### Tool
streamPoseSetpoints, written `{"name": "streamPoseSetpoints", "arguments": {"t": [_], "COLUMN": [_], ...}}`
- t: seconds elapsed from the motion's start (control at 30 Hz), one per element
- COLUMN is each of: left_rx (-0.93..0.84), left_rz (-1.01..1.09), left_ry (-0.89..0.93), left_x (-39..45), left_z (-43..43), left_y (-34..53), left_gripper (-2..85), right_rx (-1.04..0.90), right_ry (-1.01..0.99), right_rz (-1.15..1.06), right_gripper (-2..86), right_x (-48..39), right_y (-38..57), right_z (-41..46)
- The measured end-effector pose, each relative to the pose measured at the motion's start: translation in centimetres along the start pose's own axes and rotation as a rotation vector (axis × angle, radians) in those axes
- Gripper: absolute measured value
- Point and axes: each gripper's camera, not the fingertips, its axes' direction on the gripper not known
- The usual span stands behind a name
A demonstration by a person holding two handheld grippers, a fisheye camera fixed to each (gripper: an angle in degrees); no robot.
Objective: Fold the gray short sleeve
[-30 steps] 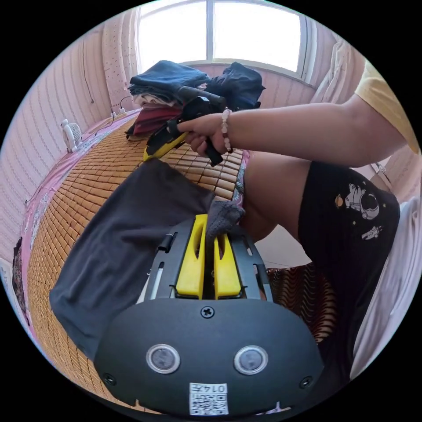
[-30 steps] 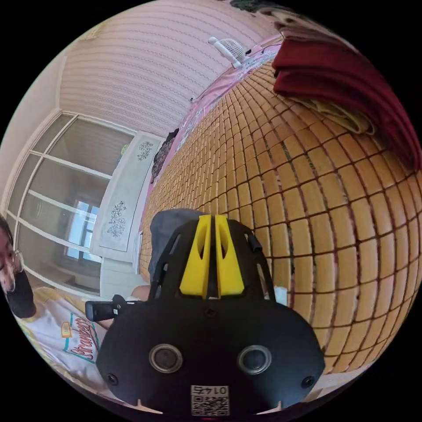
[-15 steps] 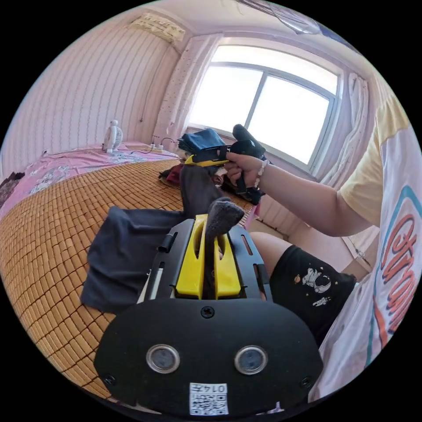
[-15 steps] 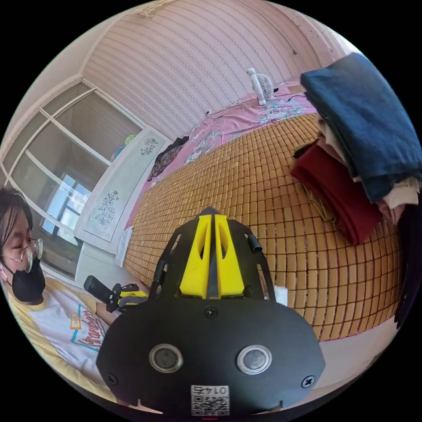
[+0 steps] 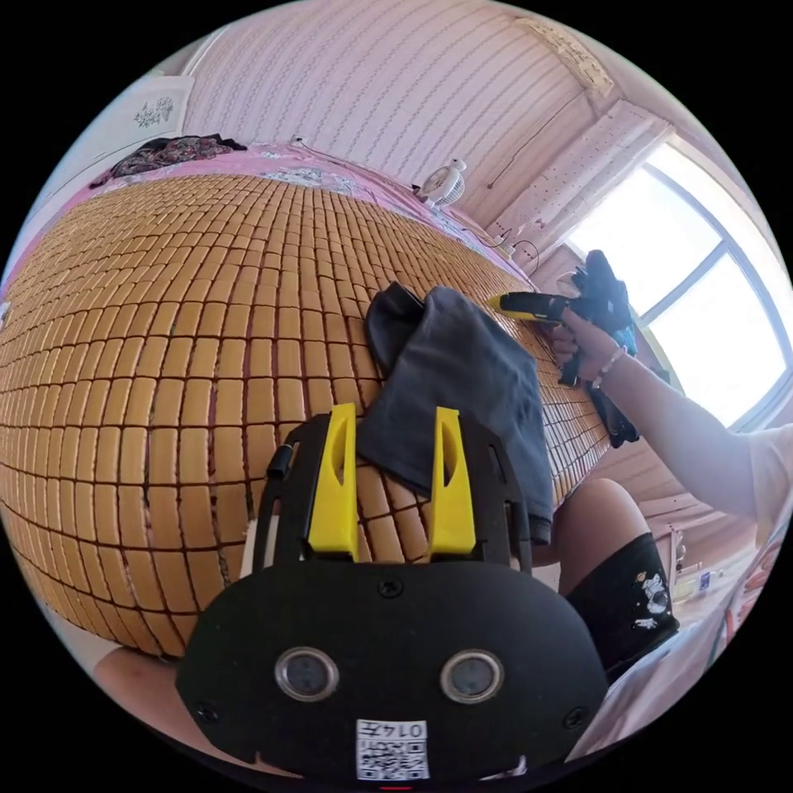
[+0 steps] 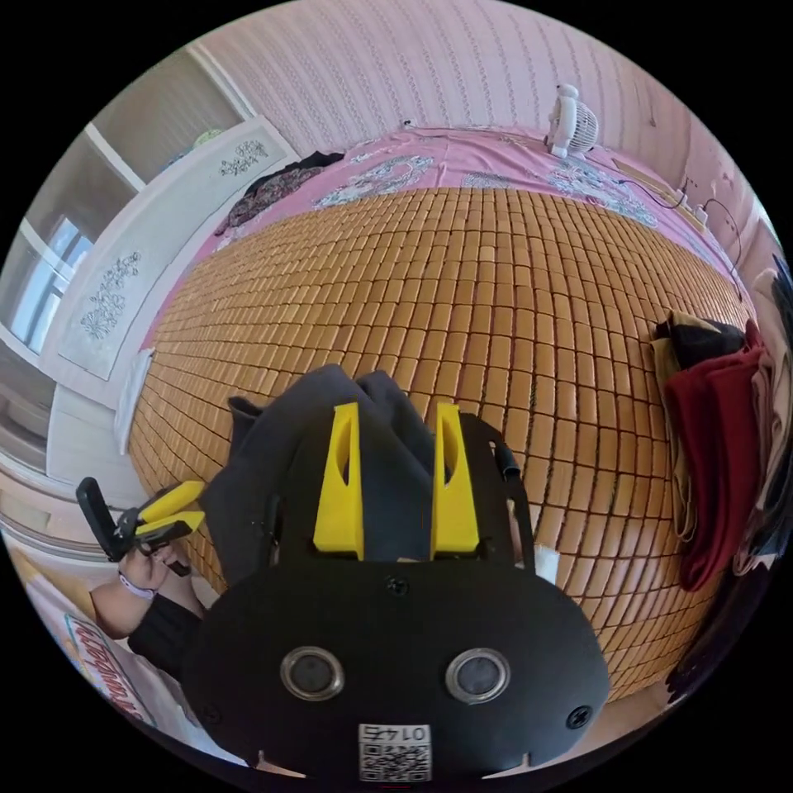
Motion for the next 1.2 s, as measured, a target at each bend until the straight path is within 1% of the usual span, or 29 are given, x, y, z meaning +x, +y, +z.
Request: {"name": "streamPoseSetpoints", "arguments": {"t": [0.07,0.2,0.27,0.3,0.4,0.5,0.53,0.57,0.63,0.7,0.8,0.9,1.0,1.07,1.2], "left_rx": [-0.019,-0.032,-0.035,-0.036,-0.054,-0.075,-0.084,-0.089,-0.086,-0.073,-0.08,-0.052,0.023,0.092,0.194], "left_rz": [0.028,0.066,0.069,0.072,0.102,0.155,0.167,0.176,0.169,0.175,0.191,0.198,0.176,0.183,0.183], "left_ry": [0.004,-0.026,-0.026,-0.026,-0.033,-0.081,-0.142,-0.161,-0.159,-0.101,-0.126,-0.116,-0.073,-0.071,-0.094], "left_x": [-0.6,-1.3,-1.9,-2.1,-2.4,-2.3,-2.2,-2.4,-3.0,-3.8,-4.0,-4.3,-5.0,-5.5,-7.3], "left_z": [0.4,0.3,0.0,-0.1,-0.4,-0.7,-0.9,-1.2,-1.7,-2.5,-3.6,-6.6,-12.5,-18.4,-28.1], "left_y": [-0.7,-1.4,-1.7,-1.7,-2.2,-2.6,-2.8,-3.0,-3.3,-3.4,-3.6,-3.5,-3.4,-2.9,-0.7], "left_gripper": [13.6,12.5,12.3,12.4,12.4,11.3,9.8,7.7,6.0,2.6,1.1,0.2,-0.1,-0.2,-0.1], "right_rx": [-0.019,0.019,-0.051,-0.068,-0.067,-0.061,-0.052,-0.03,0.04,0.119,0.215,0.271,0.329,0.366,0.409], "right_ry": [0.042,0.068,0.097,0.092,-0.025,-0.078,-0.095,-0.099,-0.125,-0.191,-0.25,-0.25,-0.25,-0.275,-0.328], "right_rz": [-0.066,-0.138,-0.138,-0.134,-0.096,-0.113,-0.119,-0.137,-0.151,-0.148,-0.178,-0.239,-0.29,-0.326,-0.407], "right_gripper": [14.5,14.6,14.3,14.2,11.9,6.2,5.8,5.4,4.9,4.5,3.9,3.6,3.3,3.2,3.2], "right_x": [-2.3,-5.6,-6.4,-6.4,-5.8,-6.0,-6.3,-6.7,-7.4,-7.8,-9.9,-13.2,-16.7,-19.8,-25.8], "right_y": [-0.8,-1.8,-2.6,-2.8,-3.1,-2.8,-2.6,-2.1,-1.2,-0.1,2.2,4.2,5.6,5.9,5.2], "right_z": [2.3,4.2,6.9,7.6,8.3,8.2,8.0,7.3,5.4,2.8,-1.7,-6.2,-10.7,-13.7,-16.4]}}
